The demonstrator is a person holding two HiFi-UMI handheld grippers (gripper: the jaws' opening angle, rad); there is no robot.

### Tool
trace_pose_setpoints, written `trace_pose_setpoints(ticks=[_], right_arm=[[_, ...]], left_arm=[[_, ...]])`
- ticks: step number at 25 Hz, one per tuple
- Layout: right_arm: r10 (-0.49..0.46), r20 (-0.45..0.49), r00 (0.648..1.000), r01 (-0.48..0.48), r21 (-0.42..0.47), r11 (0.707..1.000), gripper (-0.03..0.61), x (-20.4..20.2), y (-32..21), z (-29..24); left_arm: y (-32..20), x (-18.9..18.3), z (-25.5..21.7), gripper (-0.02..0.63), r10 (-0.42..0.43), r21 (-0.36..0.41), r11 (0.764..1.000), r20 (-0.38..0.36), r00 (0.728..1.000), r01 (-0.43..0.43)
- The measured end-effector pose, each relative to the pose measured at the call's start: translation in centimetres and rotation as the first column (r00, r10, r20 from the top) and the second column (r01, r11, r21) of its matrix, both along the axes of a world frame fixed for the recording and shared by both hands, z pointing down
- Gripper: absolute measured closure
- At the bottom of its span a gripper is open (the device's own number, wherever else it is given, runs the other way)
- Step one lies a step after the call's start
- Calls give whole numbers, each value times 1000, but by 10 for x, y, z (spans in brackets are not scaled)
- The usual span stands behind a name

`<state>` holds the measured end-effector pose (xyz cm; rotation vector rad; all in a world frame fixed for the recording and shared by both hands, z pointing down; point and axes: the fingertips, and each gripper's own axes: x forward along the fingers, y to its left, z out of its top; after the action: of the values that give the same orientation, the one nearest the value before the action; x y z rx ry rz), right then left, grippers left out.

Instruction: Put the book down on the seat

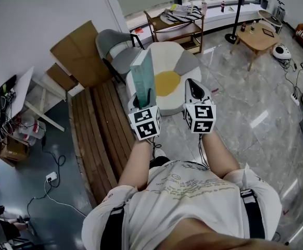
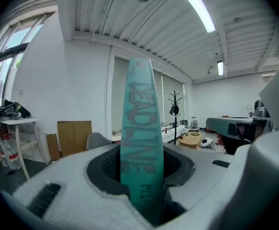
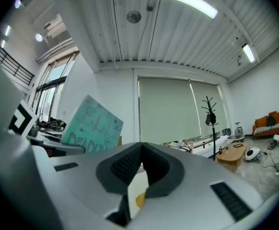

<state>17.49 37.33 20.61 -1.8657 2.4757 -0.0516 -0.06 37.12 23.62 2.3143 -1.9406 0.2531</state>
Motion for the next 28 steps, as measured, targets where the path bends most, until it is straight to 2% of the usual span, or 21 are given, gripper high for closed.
trace_pose_setpoints(ticks=[6, 13, 19, 28], right_arm=[[6, 10, 1000, -6, -4, 1000, 551, 12, -17, 6], [6, 19, 1000, -7, 22, 1000, 551, 11, -50, 0], [15, 12, 1000, -15, 37, 999, 551, 3, -95, 1], [30, 23, 999, -31, 43, 999, 551, -11, -176, -16]], left_arm=[[-17, 17, 3, 454, 25, 12, 1000, 3, 1000, -25], [-56, 19, 3, 454, 46, 10, 999, 0, 999, -46], [-109, 16, 9, 454, 84, 6, 996, -2, 996, -84], [-195, 2, -10, 454, 118, 24, 993, -6, 993, -118]])
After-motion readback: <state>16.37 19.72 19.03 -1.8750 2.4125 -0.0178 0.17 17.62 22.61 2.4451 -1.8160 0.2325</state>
